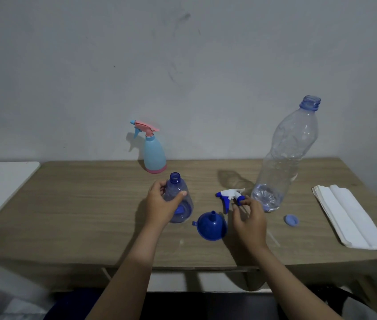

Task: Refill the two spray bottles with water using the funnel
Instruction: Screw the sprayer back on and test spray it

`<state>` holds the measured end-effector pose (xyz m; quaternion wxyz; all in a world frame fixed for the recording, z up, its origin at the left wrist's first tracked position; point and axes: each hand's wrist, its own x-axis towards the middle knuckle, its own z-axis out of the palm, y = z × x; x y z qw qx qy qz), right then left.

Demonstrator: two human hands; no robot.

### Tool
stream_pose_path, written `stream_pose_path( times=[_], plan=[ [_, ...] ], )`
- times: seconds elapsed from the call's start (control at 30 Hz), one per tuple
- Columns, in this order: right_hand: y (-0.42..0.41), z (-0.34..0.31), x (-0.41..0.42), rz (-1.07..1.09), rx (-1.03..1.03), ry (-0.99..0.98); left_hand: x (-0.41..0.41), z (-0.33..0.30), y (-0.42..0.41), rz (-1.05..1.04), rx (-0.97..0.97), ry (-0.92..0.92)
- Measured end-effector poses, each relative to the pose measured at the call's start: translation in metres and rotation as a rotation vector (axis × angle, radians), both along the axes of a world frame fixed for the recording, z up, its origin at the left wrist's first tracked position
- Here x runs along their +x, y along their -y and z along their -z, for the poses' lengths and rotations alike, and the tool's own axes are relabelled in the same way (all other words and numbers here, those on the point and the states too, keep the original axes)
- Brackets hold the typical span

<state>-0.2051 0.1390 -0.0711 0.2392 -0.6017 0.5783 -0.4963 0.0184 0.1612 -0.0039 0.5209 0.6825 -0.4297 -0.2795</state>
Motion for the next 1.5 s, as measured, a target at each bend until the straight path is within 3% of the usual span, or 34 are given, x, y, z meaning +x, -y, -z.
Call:
stream_pose_path(
  times=[0.2, 0.33, 0.6, 1.07, 1.5],
  plan=[
    [0.037, 0.003, 0.004, 0.081, 0.162, -0.307, 0.001, 0.003, 0.001, -0.005, -0.003, -0.003],
    [0.043, 0.005, 0.009, 0.150, 0.217, -0.319, 0.001, 0.004, 0.000, -0.009, 0.003, -0.005],
    [0.042, -0.011, 0.011, 0.073, 0.170, -0.171, -0.001, -0.004, -0.004, -0.009, 0.023, 0.018],
    [0.043, -0.132, 0.030, -0.219, -0.135, 0.361, 0.000, -0.015, -0.011, 0.032, 0.066, 0.065],
    [0.043, -0.212, 0.066, -0.419, -0.237, 0.512, 0.003, -0.017, -0.012, 0.012, 0.090, 0.119]
  ],
)
